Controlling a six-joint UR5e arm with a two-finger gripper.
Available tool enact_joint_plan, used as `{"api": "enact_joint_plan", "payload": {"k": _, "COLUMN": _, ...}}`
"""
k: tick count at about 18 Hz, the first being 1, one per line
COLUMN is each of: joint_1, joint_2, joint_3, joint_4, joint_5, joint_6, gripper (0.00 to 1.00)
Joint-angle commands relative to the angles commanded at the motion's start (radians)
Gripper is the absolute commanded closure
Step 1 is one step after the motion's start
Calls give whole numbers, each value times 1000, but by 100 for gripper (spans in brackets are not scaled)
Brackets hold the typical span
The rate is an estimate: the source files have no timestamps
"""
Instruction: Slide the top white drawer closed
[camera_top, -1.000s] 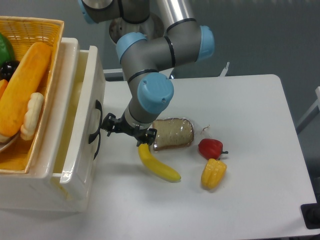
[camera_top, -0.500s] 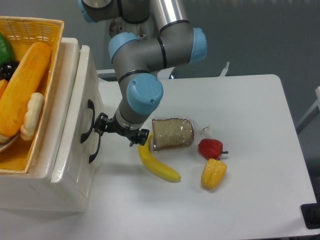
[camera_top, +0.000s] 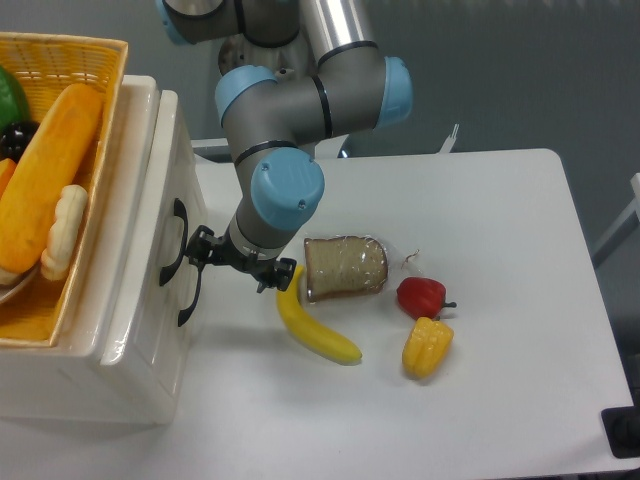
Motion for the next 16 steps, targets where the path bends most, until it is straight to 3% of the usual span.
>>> {"api": "enact_joint_plan", "payload": {"k": 6, "joint_1": 44, "joint_2": 3, "joint_3": 26, "joint_4": 6, "joint_5": 17, "joint_6": 15, "gripper": 0}}
{"api": "enact_joint_plan", "payload": {"k": 10, "joint_1": 120, "joint_2": -17, "joint_3": 92, "joint_4": 14, "joint_5": 54, "joint_6": 75, "gripper": 0}}
{"api": "enact_joint_plan", "payload": {"k": 13, "joint_1": 155, "joint_2": -32, "joint_3": 127, "joint_4": 12, "joint_5": 176, "joint_6": 165, "gripper": 0}}
{"api": "enact_joint_plan", "payload": {"k": 16, "joint_1": 222, "joint_2": -20, "joint_3": 127, "joint_4": 14, "joint_5": 203, "joint_6": 293, "gripper": 0}}
